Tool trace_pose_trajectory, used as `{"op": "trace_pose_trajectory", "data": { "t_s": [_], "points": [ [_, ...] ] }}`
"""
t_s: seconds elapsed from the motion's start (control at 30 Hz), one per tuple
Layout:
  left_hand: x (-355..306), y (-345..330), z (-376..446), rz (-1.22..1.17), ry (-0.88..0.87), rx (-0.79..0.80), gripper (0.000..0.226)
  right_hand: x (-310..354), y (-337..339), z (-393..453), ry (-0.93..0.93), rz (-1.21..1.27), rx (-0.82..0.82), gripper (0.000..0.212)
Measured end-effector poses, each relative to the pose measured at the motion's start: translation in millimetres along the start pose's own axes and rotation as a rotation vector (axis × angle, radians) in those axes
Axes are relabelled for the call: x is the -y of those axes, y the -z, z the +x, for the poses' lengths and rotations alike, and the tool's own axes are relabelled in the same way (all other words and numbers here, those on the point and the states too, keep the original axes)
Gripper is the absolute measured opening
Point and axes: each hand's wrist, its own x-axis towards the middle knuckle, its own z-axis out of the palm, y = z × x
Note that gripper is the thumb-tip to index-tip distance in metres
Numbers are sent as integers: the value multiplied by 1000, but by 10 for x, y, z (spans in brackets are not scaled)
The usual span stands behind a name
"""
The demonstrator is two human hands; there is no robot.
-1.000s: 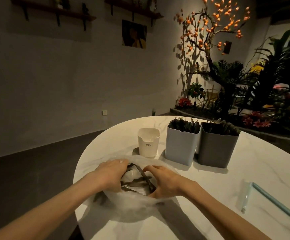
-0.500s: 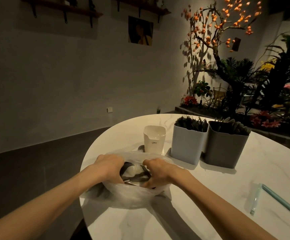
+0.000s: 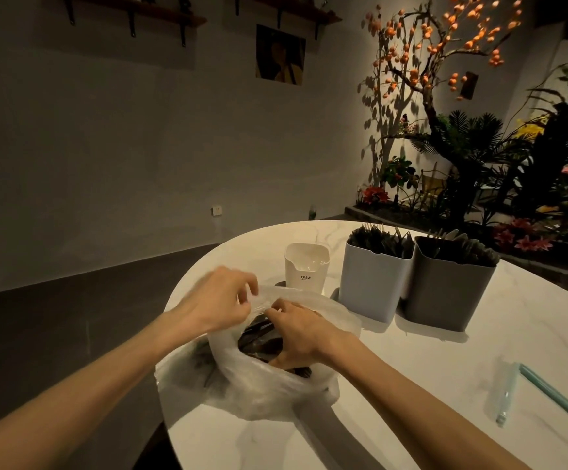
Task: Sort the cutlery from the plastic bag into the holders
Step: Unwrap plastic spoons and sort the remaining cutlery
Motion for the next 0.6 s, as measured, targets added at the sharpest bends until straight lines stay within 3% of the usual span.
{"op": "trace_pose_trajectory", "data": {
  "t_s": [0.03,0.07,0.13,0.2,0.27,0.4,0.5,0.6],
  "points": [
    [1,49,9,134,-12,-105,44,3,-1,34,22,17,3,83],
    [16,76,27,256,5,-92,61,9,3,72,43,57,14,83],
    [43,102,47,361,127,134,84,68,22,128,83,151,37,79],
    [94,52,67,268,215,235,62,139,-20,184,95,176,64,78],
    [120,10,78,78,241,122,38,206,-88,233,114,78,74,80],
    [34,76,110,-92,215,-94,35,256,-173,349,66,-56,110,59],
    [-6,152,139,-130,170,-253,28,256,-139,328,14,-182,28,44],
    [-9,197,155,-195,127,-309,23,214,-102,297,21,-294,15,40]
  ]
}}
